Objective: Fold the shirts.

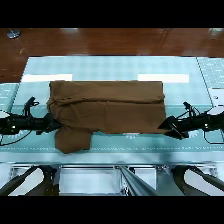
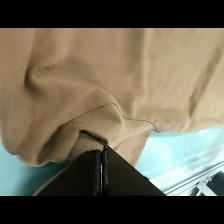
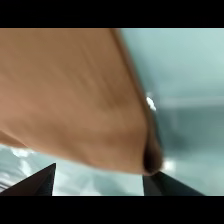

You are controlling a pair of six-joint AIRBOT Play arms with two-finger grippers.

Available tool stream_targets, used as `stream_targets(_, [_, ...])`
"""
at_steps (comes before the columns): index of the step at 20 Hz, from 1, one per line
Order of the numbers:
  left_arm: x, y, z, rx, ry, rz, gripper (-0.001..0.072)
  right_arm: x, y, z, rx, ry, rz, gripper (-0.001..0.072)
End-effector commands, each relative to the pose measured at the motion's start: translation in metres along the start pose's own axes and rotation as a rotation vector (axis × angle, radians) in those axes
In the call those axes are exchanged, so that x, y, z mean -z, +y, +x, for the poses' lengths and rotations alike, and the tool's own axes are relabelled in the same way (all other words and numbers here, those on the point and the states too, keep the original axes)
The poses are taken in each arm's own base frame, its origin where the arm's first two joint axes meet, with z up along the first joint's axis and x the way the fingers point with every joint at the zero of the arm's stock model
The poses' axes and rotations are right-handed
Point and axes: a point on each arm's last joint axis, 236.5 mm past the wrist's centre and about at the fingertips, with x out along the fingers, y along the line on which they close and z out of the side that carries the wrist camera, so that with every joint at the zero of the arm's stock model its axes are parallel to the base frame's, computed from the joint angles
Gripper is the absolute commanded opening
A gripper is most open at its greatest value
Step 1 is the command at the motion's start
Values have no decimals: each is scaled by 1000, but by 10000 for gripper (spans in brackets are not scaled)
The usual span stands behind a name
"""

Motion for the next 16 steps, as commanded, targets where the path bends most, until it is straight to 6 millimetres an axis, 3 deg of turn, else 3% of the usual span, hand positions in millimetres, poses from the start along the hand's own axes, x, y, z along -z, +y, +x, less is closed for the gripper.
stream_targets(1, [-8,1,-13,12,-21,-15,16,-23,17,3,-66,-73,16,503])
stream_targets(2, [-7,2,-13,13,-20,-19,16,-23,16,4,-65,-71,8,307])
stream_targets(3, [-7,1,-13,14,-18,-18,16,-22,17,3,-66,-66,-41,37])
stream_targets(5, [-7,1,-14,15,-17,-17,17,-26,21,-3,-63,-74,-86,30])
stream_targets(9, [-28,-1,-22,-2,-78,5,16,-64,50,-36,-88,-181,-150,30])
stream_targets(12, [-61,-12,-29,1,-124,20,16,-98,75,-57,-137,-236,-171,30])
stream_targets(16, [-133,-55,-24,37,-174,105,16,-145,101,-62,-185,-256,-190,30])
